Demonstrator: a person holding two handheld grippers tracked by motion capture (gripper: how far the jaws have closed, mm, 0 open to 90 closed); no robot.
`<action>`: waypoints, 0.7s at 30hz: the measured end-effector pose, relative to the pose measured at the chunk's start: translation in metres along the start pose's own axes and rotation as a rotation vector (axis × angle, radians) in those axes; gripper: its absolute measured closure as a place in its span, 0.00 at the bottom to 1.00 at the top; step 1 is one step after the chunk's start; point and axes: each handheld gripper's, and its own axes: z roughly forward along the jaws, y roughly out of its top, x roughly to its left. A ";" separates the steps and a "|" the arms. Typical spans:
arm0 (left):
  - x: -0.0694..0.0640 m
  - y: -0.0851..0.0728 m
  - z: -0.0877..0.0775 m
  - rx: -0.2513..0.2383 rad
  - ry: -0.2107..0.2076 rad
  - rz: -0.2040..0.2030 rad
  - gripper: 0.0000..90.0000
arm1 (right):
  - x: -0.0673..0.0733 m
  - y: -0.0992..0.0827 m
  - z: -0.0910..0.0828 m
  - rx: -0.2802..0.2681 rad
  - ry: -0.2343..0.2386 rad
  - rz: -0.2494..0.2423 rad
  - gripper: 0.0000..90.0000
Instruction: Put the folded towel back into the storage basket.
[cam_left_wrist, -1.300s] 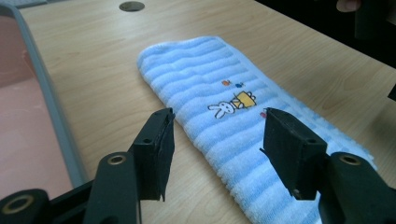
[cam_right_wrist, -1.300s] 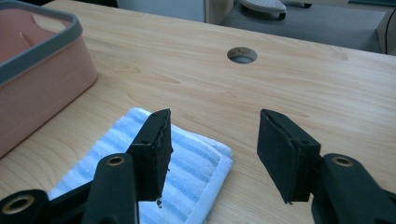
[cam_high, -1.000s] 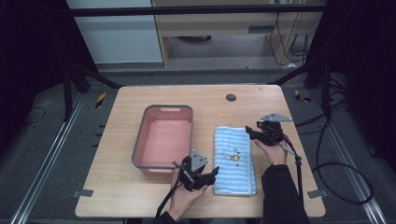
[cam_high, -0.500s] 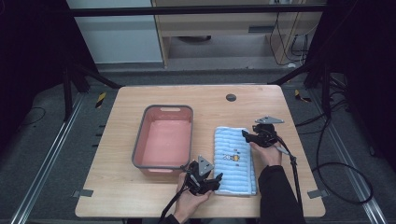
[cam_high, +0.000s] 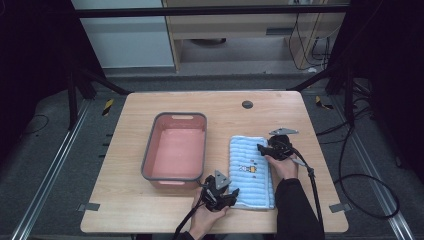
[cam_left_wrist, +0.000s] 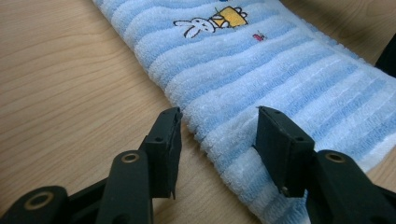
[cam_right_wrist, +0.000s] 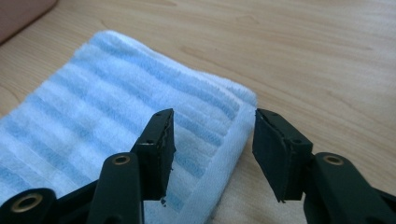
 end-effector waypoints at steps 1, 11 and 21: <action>0.000 -0.001 0.001 0.000 -0.004 -0.007 0.57 | 0.000 -0.001 0.001 0.009 0.004 -0.001 0.55; -0.001 -0.003 0.004 -0.007 -0.011 -0.024 0.67 | -0.001 -0.004 0.006 0.033 0.023 0.004 0.61; -0.003 -0.001 0.005 0.004 -0.022 -0.063 0.80 | -0.003 -0.008 0.007 0.025 0.083 0.074 0.76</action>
